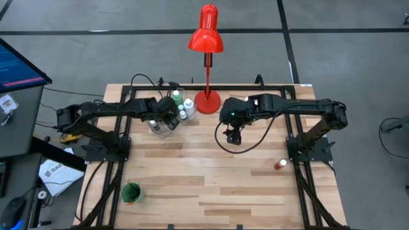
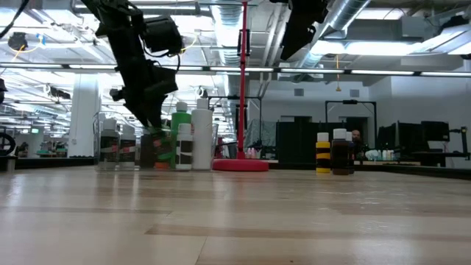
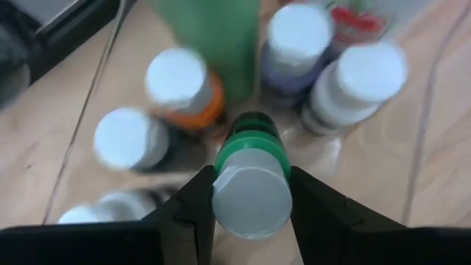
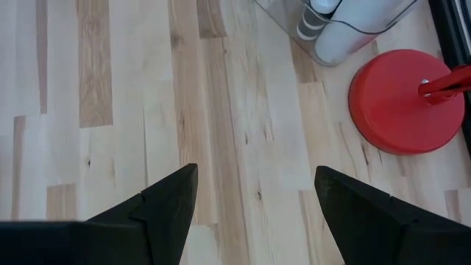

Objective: Pick & Place Paint Supplies
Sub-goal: Put the green paint bottle into the transparent bin, then put the brown paint bottle into the transparent bin

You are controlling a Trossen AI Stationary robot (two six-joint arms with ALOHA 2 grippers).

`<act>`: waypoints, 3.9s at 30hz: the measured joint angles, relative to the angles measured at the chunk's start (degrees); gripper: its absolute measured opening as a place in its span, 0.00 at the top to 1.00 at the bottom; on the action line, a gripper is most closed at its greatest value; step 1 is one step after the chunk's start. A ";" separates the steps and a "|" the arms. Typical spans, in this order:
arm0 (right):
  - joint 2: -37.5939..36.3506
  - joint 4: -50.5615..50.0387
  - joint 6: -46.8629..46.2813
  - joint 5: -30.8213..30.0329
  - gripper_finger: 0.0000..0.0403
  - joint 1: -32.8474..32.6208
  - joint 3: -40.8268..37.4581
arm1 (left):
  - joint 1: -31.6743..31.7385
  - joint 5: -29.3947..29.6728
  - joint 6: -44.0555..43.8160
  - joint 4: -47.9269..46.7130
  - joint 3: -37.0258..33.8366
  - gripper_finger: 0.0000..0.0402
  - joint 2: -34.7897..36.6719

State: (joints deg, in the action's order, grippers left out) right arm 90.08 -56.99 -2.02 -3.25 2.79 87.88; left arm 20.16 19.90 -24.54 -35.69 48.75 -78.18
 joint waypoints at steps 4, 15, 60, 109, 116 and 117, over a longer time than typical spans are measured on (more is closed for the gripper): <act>0.00 0.07 0.00 -0.01 0.33 -0.04 0.00 | 0.24 -1.39 -2.38 -5.29 0.33 0.68 1.93; 0.02 0.85 0.31 0.00 0.33 -0.04 -0.02 | 0.07 -3.87 -4.35 -13.92 0.44 0.68 6.98; 0.02 3.21 0.46 0.00 0.33 -0.07 -0.02 | 0.50 -1.80 -2.27 -15.33 0.35 0.55 1.91; -12.06 42.30 -30.83 -17.48 0.33 14.51 -57.42 | 0.42 -2.61 0.24 -1.21 7.43 0.50 27.46; -7.93 46.96 -29.05 -19.04 0.47 14.48 -57.40 | 0.42 -2.51 0.24 -1.04 7.43 0.50 27.46; -7.60 46.97 -29.05 -18.89 0.52 14.31 -57.40 | 0.42 -2.53 0.24 -1.04 7.43 0.50 27.46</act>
State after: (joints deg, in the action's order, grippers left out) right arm 82.49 -10.02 -31.07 -22.14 17.09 30.48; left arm 20.58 17.37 -24.29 -36.73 56.18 -50.72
